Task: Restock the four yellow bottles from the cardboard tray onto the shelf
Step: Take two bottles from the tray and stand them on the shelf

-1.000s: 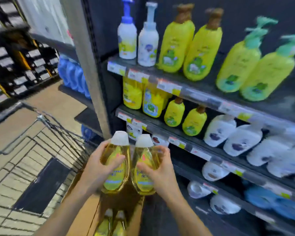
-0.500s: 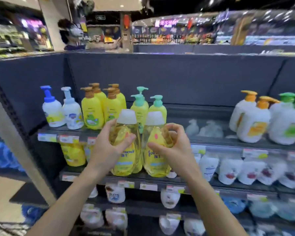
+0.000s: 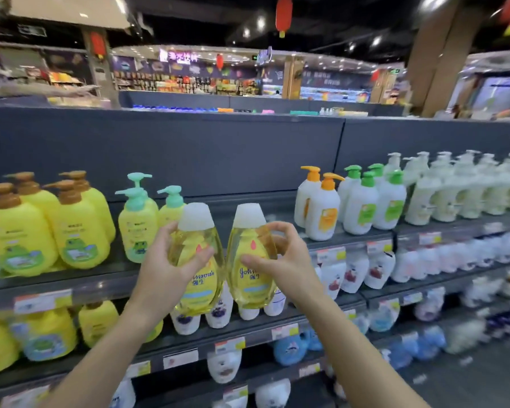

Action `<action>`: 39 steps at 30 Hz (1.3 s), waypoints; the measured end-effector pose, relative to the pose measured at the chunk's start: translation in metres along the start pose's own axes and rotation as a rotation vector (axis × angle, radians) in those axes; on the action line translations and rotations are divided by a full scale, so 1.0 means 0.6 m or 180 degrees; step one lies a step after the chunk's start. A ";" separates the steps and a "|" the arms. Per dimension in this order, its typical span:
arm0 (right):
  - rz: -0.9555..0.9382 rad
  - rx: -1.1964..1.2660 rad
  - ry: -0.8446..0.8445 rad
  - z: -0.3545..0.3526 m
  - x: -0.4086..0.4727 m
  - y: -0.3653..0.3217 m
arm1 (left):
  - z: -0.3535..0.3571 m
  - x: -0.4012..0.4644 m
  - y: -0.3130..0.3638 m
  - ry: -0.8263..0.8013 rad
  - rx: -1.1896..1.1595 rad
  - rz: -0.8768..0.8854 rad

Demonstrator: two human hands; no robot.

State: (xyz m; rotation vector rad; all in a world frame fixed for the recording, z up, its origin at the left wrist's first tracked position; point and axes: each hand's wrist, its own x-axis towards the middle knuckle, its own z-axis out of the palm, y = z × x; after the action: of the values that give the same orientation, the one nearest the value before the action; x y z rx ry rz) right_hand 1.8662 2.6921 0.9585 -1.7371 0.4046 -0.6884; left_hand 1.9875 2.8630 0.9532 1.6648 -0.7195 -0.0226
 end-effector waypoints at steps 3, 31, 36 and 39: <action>-0.0075 -0.0058 0.0041 -0.029 0.052 -0.005 | 0.024 0.012 0.004 -0.0013 0.0013 -0.0028; -0.0096 0.0258 -0.0365 -0.036 0.465 0.241 | 0.182 0.171 0.032 0.0696 0.0159 0.0120; -0.0119 0.0143 -0.0475 -0.036 0.458 0.247 | 0.181 0.186 0.019 0.0648 0.0015 0.0111; -0.0084 0.0087 -0.0458 -0.036 0.456 0.249 | 0.177 0.195 0.017 0.0587 -0.0051 0.0113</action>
State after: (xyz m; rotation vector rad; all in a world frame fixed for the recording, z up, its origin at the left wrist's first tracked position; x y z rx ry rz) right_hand 2.0748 2.4719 0.8835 -1.7562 0.2722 -0.5806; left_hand 2.0344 2.7142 0.9801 1.6144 -0.6071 0.1483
